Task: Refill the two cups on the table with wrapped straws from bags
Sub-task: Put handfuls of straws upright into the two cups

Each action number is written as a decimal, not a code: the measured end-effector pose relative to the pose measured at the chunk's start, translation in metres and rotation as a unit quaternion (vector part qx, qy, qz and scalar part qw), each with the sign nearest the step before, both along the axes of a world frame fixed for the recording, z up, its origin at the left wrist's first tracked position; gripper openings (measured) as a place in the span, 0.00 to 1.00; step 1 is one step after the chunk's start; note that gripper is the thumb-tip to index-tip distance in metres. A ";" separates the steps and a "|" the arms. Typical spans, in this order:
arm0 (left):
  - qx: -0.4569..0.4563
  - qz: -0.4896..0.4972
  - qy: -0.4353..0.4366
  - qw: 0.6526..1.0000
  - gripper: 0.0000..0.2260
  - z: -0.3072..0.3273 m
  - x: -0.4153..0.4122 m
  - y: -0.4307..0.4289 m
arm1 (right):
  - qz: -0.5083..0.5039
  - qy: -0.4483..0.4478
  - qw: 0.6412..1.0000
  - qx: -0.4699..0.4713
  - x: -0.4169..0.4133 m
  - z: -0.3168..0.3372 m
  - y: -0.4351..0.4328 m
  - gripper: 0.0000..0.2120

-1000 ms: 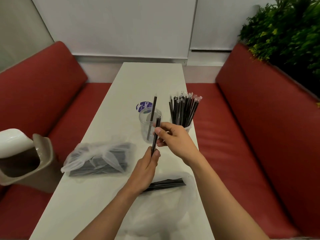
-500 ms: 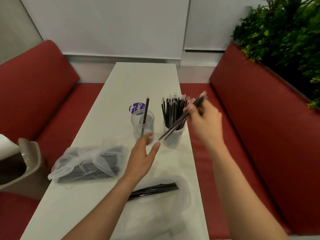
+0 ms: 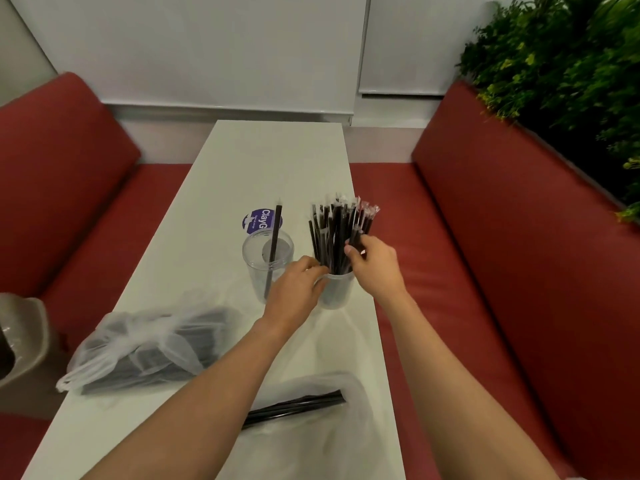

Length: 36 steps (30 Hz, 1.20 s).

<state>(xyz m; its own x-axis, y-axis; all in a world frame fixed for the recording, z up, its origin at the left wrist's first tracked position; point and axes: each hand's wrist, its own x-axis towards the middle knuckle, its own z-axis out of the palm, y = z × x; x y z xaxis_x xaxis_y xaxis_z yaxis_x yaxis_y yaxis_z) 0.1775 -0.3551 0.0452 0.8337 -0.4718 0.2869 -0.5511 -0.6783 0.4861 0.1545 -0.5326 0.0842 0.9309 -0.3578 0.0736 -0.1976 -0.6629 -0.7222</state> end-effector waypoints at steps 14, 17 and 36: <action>-0.035 0.011 -0.007 0.999 0.11 -0.006 0.000 0.002 | -0.091 -0.104 0.985 0.100 -0.020 -0.013 0.008 0.17; -0.057 0.016 0.009 0.998 0.12 -0.005 -0.011 0.012 | -0.101 -0.130 0.981 0.099 -0.041 -0.013 0.011 0.15; 0.217 0.071 0.179 0.957 0.50 -0.076 -0.173 0.194 | 0.252 0.156 0.946 -0.133 -0.170 -0.091 0.096 0.22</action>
<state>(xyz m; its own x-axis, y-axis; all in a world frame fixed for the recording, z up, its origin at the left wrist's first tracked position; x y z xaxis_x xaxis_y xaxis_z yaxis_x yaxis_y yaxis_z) 0.0042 -0.1609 -0.0304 0.9068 -0.3556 -0.2264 -0.2884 -0.9150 0.2820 -0.0155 -0.4363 -0.0068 0.9694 0.1296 -0.2083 0.0157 -0.8801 -0.4746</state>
